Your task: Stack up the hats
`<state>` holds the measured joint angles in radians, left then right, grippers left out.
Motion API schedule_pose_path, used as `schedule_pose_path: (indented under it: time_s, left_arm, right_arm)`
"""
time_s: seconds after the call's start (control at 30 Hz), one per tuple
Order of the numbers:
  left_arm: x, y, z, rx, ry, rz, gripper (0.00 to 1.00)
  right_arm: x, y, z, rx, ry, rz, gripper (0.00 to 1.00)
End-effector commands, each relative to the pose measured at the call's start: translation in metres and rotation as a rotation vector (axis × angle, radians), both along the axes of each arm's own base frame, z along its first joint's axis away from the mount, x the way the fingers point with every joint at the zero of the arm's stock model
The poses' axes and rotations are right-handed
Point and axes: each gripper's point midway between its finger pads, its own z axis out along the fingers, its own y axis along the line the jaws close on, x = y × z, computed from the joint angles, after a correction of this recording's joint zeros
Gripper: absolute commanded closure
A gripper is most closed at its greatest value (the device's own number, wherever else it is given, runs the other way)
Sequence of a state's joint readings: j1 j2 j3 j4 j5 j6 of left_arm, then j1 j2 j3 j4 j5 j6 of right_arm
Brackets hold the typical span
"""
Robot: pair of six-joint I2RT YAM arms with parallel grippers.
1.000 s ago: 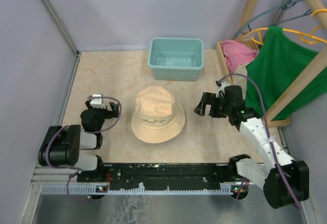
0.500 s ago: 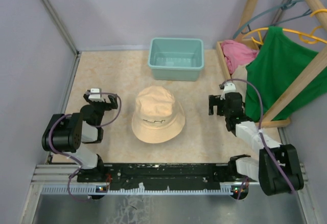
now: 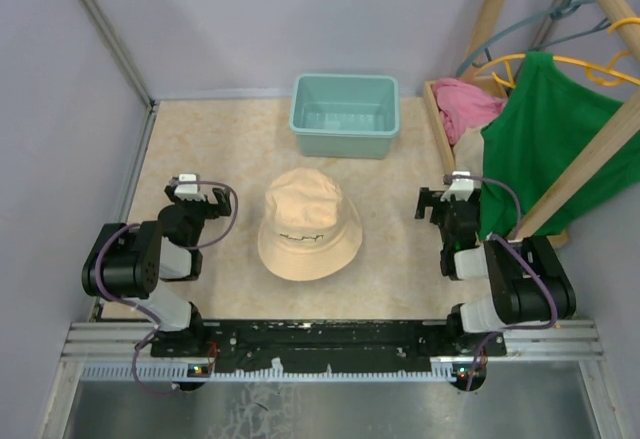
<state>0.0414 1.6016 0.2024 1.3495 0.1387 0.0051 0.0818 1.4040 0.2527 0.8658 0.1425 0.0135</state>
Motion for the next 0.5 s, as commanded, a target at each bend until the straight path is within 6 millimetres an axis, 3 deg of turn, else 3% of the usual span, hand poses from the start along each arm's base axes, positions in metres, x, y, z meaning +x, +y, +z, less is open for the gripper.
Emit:
schedule_pose_path:
  time_s: [0.0, 0.47]
  left_arm:
    - [-0.0002, -0.0004, 0.0052, 0.01, -0.019, -0.008, 0.0]
    - [-0.0001, -0.0002, 0.0056, 0.012, -0.02, -0.007, 0.0]
  right_arm:
    - [0.0052, -0.0162, 0.0392, 0.005, -0.224, -0.069, 0.01]
    - [0.0091, -0.0157, 0.0409, 0.032, -0.227, -0.022, 0.01]
